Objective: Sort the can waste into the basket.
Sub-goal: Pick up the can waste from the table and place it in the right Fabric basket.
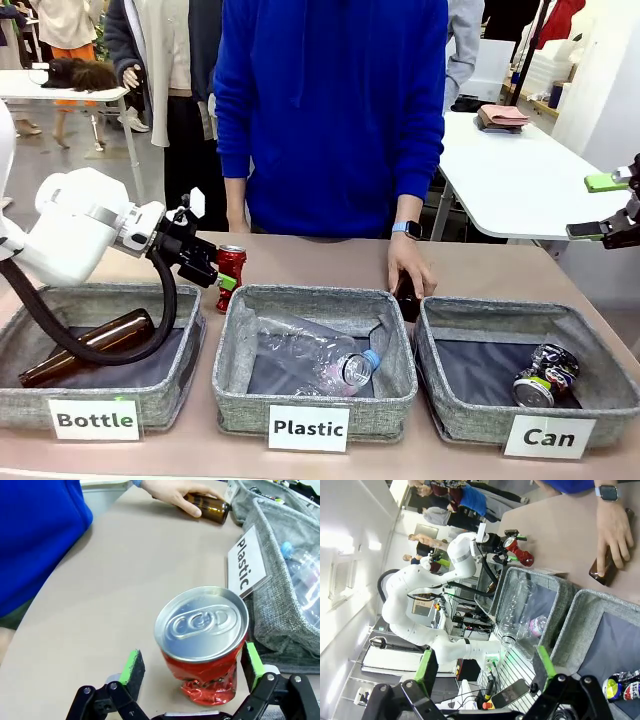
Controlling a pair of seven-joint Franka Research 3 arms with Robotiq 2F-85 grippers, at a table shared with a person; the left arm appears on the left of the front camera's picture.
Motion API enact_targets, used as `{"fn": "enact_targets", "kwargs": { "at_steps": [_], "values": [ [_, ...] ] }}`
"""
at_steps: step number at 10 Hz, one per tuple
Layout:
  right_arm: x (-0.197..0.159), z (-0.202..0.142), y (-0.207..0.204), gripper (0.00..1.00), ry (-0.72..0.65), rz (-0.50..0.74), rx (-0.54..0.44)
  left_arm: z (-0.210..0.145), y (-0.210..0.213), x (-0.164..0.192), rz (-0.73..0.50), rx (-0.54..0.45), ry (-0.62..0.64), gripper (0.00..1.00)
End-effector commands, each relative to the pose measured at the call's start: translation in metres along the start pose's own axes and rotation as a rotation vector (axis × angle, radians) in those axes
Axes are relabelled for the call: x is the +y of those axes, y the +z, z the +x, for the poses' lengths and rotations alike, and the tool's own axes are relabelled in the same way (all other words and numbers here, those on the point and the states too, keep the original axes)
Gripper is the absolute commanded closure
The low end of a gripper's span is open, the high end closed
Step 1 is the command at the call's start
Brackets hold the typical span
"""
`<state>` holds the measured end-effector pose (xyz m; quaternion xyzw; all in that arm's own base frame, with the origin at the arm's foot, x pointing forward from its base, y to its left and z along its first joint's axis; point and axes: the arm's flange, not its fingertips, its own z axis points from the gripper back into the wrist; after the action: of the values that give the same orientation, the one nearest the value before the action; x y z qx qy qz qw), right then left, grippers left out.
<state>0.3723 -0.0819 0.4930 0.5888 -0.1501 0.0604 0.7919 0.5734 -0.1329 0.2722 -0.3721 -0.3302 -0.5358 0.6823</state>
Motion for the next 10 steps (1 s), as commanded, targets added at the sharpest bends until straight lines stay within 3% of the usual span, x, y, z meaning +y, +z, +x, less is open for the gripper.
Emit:
{"fn": "enact_targets", "kwargs": {
  "at_steps": [1,5,6,7,8,9,10],
  "values": [
    [0.0,0.0,0.004,0.0,0.02,0.002,0.013,0.001,-0.004,0.005,-0.031,-0.017,-0.005,0.0],
    [0.0,0.0,0.004,0.0,0.02,0.002,0.013,0.001,-0.013,0.004,-0.066,-0.015,0.011,0.0],
    [0.0,0.0,0.004,0.0,0.02,0.002,0.013,0.002,-0.013,0.003,-0.076,-0.037,-0.032,0.58],
    [0.0,0.0,0.004,0.0,0.02,0.002,0.013,0.003,-0.014,0.002,-0.081,-0.048,-0.034,0.58],
    [0.0,0.0,0.004,0.0,0.02,0.002,0.013,0.002,-0.015,0.002,-0.094,-0.066,-0.04,1.0],
    [0.0,0.0,0.004,0.0,0.02,0.002,0.013,0.002,-0.015,0.002,-0.111,-0.077,-0.033,0.65],
    [0.0,0.0,0.004,0.0,0.02,0.002,0.013,0.002,-0.017,0.002,-0.118,-0.083,-0.028,1.0]
  ]
}}
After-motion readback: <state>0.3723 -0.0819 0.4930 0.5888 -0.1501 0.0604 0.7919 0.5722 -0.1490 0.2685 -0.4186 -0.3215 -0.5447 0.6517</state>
